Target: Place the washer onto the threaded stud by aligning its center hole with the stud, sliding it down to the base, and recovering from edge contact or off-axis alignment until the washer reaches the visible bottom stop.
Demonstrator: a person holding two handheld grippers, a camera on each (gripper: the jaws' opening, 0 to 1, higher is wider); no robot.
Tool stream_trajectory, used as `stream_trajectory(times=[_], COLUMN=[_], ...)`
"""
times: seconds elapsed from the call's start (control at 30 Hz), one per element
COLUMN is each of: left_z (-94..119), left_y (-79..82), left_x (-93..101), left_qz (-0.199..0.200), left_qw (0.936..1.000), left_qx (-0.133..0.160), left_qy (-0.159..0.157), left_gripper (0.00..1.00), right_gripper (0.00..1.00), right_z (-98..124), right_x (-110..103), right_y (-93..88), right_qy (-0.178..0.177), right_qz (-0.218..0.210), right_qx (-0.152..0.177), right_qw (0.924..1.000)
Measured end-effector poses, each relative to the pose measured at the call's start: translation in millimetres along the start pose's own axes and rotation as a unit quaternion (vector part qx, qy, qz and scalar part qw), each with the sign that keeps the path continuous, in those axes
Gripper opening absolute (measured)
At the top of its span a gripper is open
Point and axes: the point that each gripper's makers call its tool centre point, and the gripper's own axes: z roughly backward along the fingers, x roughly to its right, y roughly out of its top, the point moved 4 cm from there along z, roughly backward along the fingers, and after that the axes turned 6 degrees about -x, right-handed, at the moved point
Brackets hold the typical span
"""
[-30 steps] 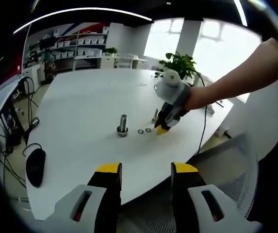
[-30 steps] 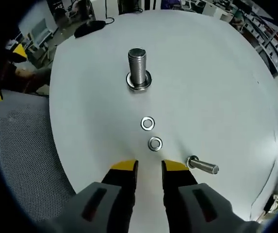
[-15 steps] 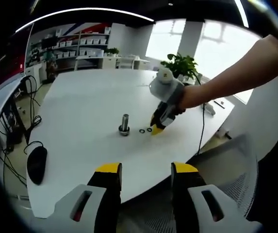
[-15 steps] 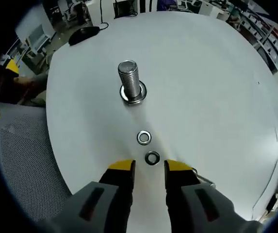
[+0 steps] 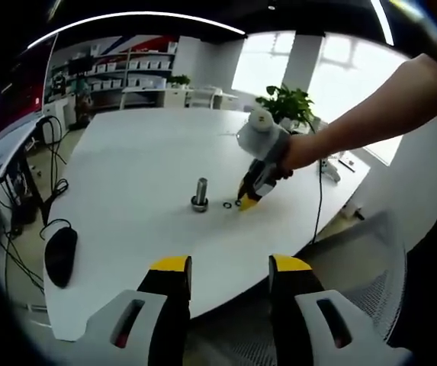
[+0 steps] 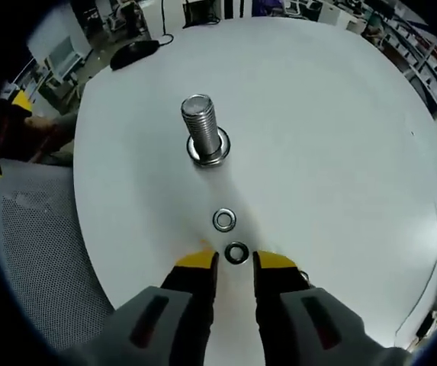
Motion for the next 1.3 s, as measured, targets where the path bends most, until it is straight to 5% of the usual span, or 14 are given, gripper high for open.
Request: stream_trajectory(times=[0.37,0.6,0.7,0.9,1.07,1.3], left_z=[-2,-2,-2,0,1,-4], left_y=[-0.3,-0.8,0.9,2.3,-0.3,1.8], left_x=[0.6,-2.2,-2.9,-4.2,-5.0,-2.5], left_qz=[0.000,-0.001,-0.002,-0.002,-0.001,-0.004], left_qw=[1.0000,1.0000,1.0000,1.0000,1.0000,0.9999], left_qx=[-0.002,-0.004,-0.003,0.001,-0.001,-0.002], left_qy=[-0.004,-0.002,-0.002,-0.002,-0.003,-0.009], left_gripper=[0.39,0.39,0.39,0.39,0.39,0.39], right_gripper=[0.16,0.15,0.15,0.14,0.14,0.13], right_z=[0,-2,-4,-1,0,6], right_x=[0,-5,-5,-4,-3,0], right_y=[3.4,10.4,12.1,7.4,0.4,-15.6], right_qy=[-0.004,-0.033,-0.035,-0.035,-0.017,-0.008], right_qz=[0.032,0.078,0.066,0.045,-0.017,-0.048], right_qx=[-0.027,-0.089,-0.104,-0.067,-0.011,-0.002], right_qw=[0.9991,0.9924,0.9917,0.9961,0.9996,0.9988])
